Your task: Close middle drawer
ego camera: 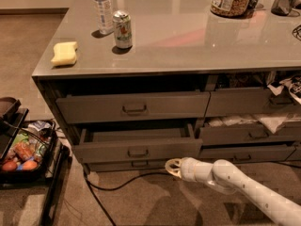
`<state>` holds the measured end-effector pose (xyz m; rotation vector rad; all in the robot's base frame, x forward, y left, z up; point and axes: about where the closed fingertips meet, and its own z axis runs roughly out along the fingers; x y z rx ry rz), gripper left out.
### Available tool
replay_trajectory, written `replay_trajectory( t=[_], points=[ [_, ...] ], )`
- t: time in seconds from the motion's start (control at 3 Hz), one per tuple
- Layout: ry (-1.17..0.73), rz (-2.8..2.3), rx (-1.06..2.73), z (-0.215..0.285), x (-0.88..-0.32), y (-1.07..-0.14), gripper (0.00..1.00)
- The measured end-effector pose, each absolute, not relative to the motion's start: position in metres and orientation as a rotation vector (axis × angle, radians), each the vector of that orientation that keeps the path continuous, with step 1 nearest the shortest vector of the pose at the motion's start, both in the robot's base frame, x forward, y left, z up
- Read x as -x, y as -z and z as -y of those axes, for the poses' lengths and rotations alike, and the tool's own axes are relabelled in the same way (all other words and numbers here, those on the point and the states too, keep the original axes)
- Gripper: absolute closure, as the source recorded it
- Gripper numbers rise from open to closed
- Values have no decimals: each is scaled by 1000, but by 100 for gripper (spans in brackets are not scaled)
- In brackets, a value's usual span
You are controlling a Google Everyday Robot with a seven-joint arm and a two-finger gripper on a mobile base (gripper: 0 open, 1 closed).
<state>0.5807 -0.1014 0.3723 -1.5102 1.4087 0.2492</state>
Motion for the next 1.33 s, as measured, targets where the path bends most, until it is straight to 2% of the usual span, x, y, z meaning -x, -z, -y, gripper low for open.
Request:
replay_trajectory(
  t=[0.67, 1.33],
  points=[
    [-118, -1340, 1533, 104, -633, -370, 100],
    [-103, -1314, 1568, 105, -678, -372, 100]
  ],
)
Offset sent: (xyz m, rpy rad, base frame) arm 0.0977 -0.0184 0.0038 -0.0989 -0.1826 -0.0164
